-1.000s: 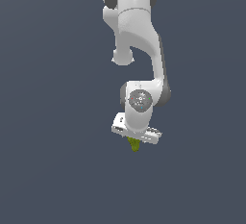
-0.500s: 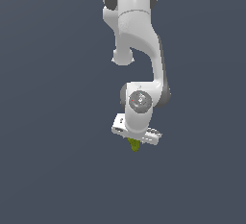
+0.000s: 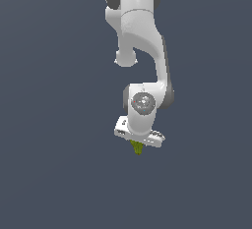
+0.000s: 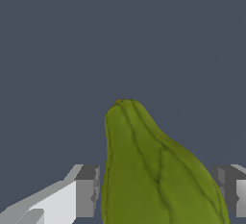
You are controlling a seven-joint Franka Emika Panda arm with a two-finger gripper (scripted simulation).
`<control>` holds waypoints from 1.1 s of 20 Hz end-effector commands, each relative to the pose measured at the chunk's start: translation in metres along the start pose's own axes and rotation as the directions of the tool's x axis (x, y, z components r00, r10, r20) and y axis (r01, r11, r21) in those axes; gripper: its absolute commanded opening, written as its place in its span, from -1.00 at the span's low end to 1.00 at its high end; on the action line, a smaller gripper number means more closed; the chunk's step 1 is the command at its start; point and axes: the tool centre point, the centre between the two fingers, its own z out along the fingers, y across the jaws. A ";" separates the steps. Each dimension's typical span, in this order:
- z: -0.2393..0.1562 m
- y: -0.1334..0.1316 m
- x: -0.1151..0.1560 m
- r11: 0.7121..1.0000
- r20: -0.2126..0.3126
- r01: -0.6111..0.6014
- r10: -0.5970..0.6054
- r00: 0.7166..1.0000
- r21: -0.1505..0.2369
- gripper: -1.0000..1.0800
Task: Pick up the object and move it to a goal position.
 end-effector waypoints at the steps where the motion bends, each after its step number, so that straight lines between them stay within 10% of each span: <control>1: -0.007 0.002 0.000 1.000 -0.003 0.000 0.000 1.000 0.001 -1.00; 22: -0.175 0.081 -0.016 1.000 -0.003 -0.001 0.001 1.000 0.002 -1.00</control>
